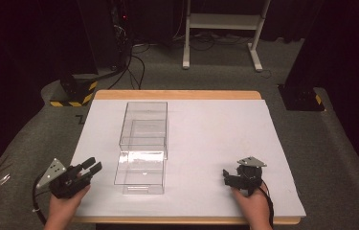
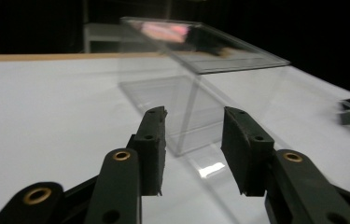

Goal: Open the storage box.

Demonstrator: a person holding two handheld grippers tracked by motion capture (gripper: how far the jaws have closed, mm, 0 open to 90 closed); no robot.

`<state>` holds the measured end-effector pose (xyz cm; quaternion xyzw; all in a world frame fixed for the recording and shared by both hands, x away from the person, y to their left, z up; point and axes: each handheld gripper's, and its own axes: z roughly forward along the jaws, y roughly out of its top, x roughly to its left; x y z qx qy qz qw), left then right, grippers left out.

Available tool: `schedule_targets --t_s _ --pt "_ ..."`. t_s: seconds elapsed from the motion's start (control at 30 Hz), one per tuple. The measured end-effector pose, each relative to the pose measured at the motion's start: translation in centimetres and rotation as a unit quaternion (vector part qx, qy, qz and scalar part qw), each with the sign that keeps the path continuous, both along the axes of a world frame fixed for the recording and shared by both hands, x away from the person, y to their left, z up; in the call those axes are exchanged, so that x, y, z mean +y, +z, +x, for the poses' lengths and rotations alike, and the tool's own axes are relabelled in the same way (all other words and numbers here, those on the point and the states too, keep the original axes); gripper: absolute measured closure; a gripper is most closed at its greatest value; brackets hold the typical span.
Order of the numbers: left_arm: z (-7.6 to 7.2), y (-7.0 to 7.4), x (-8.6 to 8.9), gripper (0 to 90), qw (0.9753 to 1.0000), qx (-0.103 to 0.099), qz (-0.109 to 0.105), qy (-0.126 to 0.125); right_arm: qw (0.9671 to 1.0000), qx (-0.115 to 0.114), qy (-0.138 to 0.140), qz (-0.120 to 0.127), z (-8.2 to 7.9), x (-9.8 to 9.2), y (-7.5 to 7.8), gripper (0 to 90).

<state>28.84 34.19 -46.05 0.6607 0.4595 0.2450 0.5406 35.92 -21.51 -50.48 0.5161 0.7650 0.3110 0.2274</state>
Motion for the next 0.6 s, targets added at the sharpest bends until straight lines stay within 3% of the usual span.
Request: schedule_targets --t_s 0.1,0.23,0.37,0.47,0.57,0.6 --pt "1.5 -0.7 0.1 56.6 0.9977 0.029 0.039 0.047 1.0000 0.000 0.000 0.000 0.0 0.0 0.0 13.4" --pt "3.1 -2.1 -0.6 51.9 0.9877 0.078 0.095 0.097 1.0000 0.000 0.000 0.000 0.0 0.0 0.0 13.4" --pt "3.8 -3.8 -1.5 45.2 0.9767 0.113 0.149 0.105 1.0000 0.001 -0.001 0.001 0.0 0.0 0.0 13.4" --pt "4.1 -4.5 -1.7 39.1 0.9700 0.143 0.171 0.097 1.0000 0.001 -0.001 0.001 0.0 0.0 0.0 13.4" --pt "4.3 -4.6 -1.7 34.0 0.9682 0.156 0.171 0.094 1.0000 0.001 -0.001 0.001 0.0 0.0 0.0 13.4" --pt "4.4 -4.6 -1.6 33.7 0.9688 0.159 0.166 0.094 1.0000 0.000 0.000 0.000 0.0 0.0 0.0 13.4"
